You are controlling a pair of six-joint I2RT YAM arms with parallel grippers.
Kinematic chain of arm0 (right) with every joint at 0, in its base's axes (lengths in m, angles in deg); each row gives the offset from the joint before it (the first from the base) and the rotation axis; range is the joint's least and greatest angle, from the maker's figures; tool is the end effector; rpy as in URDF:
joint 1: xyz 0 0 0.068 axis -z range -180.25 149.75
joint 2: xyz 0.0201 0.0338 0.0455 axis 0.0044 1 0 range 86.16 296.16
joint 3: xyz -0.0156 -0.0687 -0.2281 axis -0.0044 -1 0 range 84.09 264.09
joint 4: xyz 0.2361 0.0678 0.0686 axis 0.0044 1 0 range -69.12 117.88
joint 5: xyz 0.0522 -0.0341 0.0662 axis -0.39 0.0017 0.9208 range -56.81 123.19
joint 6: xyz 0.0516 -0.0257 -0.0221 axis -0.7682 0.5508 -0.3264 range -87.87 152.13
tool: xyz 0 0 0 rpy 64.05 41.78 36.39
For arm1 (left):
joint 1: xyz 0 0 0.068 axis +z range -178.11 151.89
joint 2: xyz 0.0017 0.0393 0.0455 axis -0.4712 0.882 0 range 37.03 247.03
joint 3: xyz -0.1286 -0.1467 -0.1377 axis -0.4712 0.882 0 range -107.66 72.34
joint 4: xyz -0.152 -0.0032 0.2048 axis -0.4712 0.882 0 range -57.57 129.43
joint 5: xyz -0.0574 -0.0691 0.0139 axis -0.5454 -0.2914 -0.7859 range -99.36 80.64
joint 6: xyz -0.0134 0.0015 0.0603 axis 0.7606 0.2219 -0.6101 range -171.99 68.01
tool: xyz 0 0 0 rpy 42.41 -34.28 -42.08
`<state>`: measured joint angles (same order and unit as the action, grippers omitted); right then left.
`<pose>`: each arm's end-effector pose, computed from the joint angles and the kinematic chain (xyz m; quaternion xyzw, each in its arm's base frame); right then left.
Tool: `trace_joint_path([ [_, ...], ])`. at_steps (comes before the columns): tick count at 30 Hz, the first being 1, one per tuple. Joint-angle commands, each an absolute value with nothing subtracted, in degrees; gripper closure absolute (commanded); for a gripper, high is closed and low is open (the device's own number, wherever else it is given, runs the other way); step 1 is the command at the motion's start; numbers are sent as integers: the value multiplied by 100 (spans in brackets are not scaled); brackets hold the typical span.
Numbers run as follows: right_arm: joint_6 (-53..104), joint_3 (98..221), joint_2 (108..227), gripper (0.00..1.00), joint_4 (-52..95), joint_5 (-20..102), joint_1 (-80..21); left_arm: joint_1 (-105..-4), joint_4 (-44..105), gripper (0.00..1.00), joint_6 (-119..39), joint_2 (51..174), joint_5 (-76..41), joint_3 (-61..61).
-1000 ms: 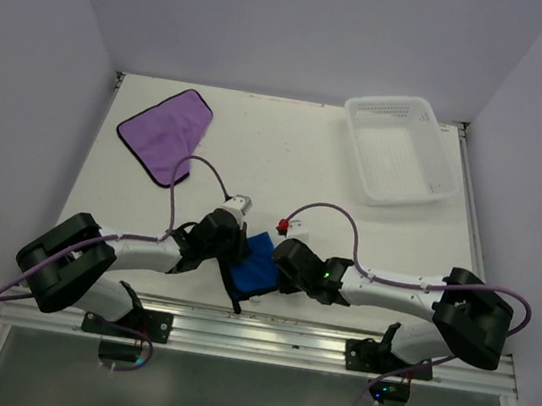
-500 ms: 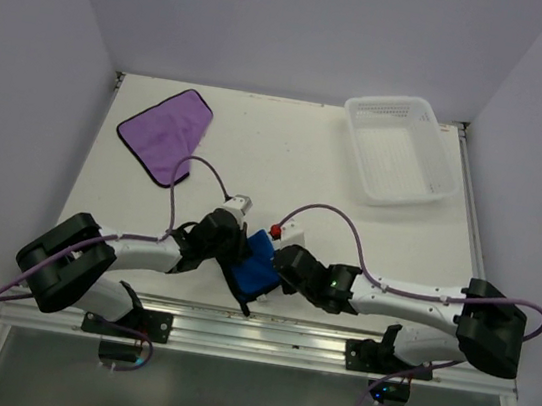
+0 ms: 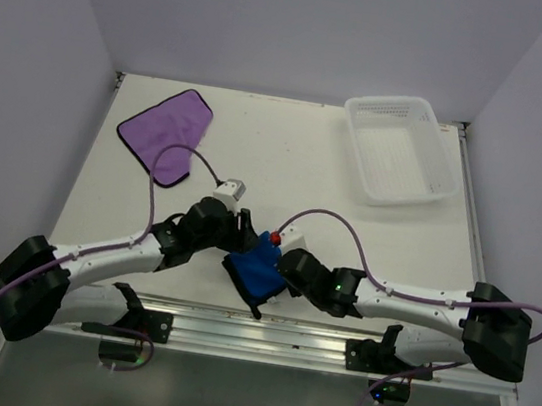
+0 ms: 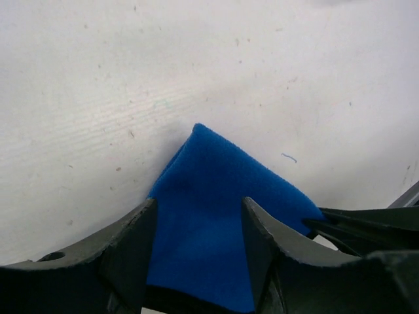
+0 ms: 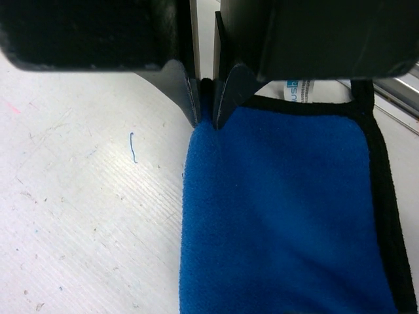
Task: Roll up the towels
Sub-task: Roll the towel
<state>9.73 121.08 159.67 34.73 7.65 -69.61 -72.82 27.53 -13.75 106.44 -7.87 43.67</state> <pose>0.1090 0.2327 0.1499 -0.2968 0.8714 0.0925 0.3795 0.1835 -0.1799 0.1470 0.0443 0.8892 -0.2928 0.3488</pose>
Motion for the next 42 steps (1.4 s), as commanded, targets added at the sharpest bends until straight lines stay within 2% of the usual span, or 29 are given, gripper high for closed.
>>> trace_joint_path([
  [1, 1182, 11969, 15665, 100, 3459, 857, -6977, -7049, 2980, 42, -1683, 10226, -628, 4201],
  [8, 1454, 11784, 15305, 100, 3380, 1095, -6916, -6740, 2120, 40, -1693, 10435, -1419, 4728],
  [11, 1577, 11783, 15295, 100, 3397, 806, -6907, -6722, 1785, 40, -1587, 10602, -1577, 4817],
  [15, 1639, 11907, 15532, 100, 3495, 796, -6924, -6670, 1539, 39, -1455, 10927, -1884, 4686],
  [20, 1596, 11846, 15612, 100, 3346, 796, -6951, -6564, 1293, 34, -1332, 11227, -2271, 4422],
  [27, 1569, 11617, 15155, 100, 3248, 990, -6951, -6547, 300, 32, -2262, 11182, -2202, 4632],
  [34, 1692, 11661, 14996, 100, 3380, 665, -7038, -6547, -88, 39, -2054, 11604, -2413, 4615],
  [42, 1675, 11880, 15629, 100, 3398, -319, -7689, -6538, 413, 49, -1456, 11913, -2431, 4421],
])
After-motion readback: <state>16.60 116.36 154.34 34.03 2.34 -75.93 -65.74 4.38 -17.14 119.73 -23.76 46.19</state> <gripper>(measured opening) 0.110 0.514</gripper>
